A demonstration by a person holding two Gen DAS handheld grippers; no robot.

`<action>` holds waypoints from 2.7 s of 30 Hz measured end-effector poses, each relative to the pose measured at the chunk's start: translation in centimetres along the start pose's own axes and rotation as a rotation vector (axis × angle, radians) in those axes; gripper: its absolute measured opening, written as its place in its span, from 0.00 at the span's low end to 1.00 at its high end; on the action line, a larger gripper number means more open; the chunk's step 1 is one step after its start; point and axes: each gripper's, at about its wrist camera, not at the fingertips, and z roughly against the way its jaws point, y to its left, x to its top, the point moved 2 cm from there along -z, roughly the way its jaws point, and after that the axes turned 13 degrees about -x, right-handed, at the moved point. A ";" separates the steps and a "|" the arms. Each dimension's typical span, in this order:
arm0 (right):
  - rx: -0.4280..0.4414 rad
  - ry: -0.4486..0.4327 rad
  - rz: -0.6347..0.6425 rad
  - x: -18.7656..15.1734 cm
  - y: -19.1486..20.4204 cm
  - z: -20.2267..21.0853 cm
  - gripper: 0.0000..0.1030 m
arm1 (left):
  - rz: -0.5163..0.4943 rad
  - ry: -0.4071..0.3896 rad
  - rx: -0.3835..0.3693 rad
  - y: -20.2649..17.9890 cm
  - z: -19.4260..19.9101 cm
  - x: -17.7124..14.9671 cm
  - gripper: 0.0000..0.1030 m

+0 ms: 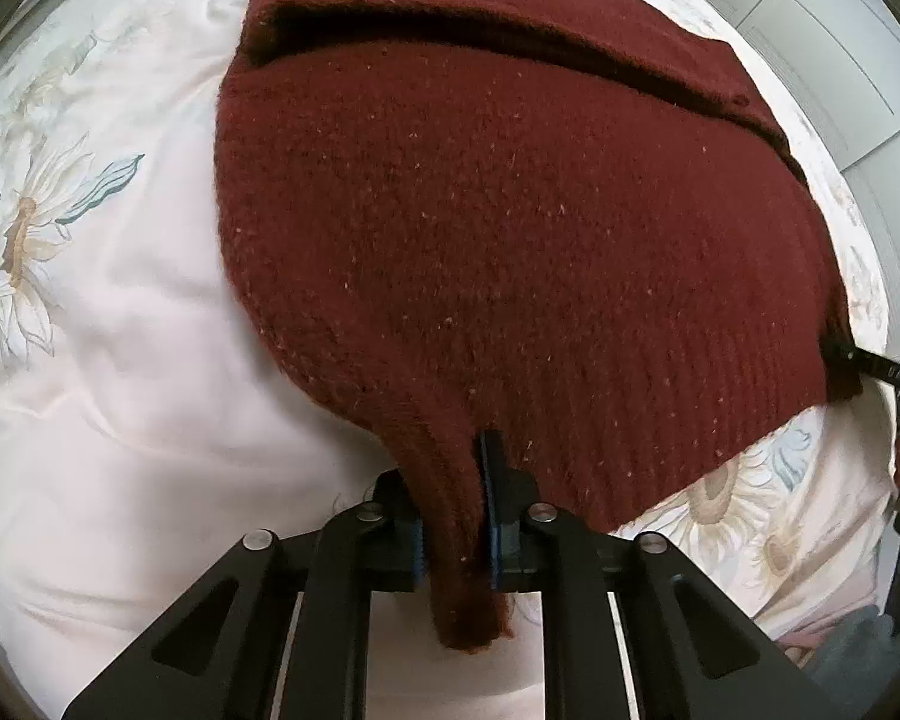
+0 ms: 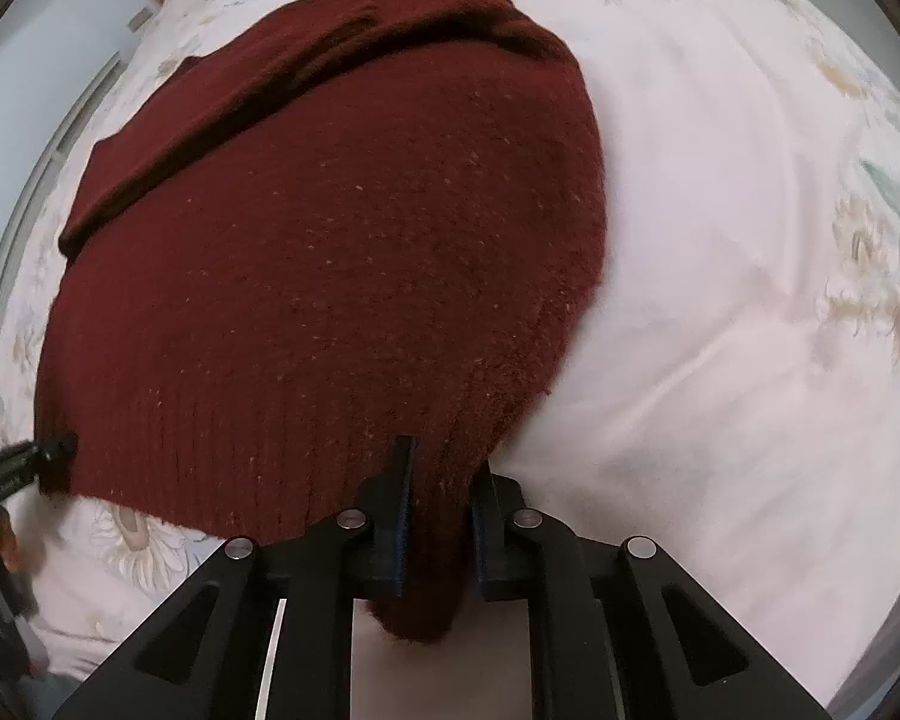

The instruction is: Fold small clothes

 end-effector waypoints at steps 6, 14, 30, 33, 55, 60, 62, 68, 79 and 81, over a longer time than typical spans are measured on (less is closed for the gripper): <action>0.031 -0.065 0.011 1.5 0.4 3.1 0.13 | -0.013 -0.014 -0.032 -0.1 1.6 1.4 0.10; 0.074 -0.197 -0.005 6.2 0.7 7.3 0.13 | -0.008 -0.155 -0.095 -1.3 7.3 5.8 0.10; 0.119 -0.416 -0.114 19.2 0.2 11.4 0.12 | 0.011 -0.388 -0.048 0.9 14.3 20.2 0.10; 0.111 -0.410 -0.104 21.9 0.6 11.0 0.12 | 0.029 -0.394 -0.037 1.7 13.8 22.8 0.10; -0.089 -0.168 -0.030 29.4 4.3 -1.7 0.20 | 0.145 -0.262 0.173 7.4 3.8 27.6 0.18; -0.098 -0.197 -0.049 29.1 4.0 0.0 0.58 | 0.120 -0.281 0.168 6.0 4.6 27.7 0.57; -0.095 -0.218 -0.043 28.9 4.1 0.9 0.62 | 0.094 -0.293 0.175 5.0 5.1 27.7 0.68; -0.092 -0.294 0.003 27.7 5.7 3.7 0.78 | 0.013 -0.329 0.172 1.7 6.0 27.4 0.94; -0.146 -0.371 0.167 23.5 12.1 2.6 1.00 | -0.125 -0.285 0.227 -1.7 1.8 25.1 0.99; -0.160 -0.373 0.184 22.4 13.0 1.7 1.00 | -0.137 -0.280 0.237 -1.8 1.0 24.6 0.99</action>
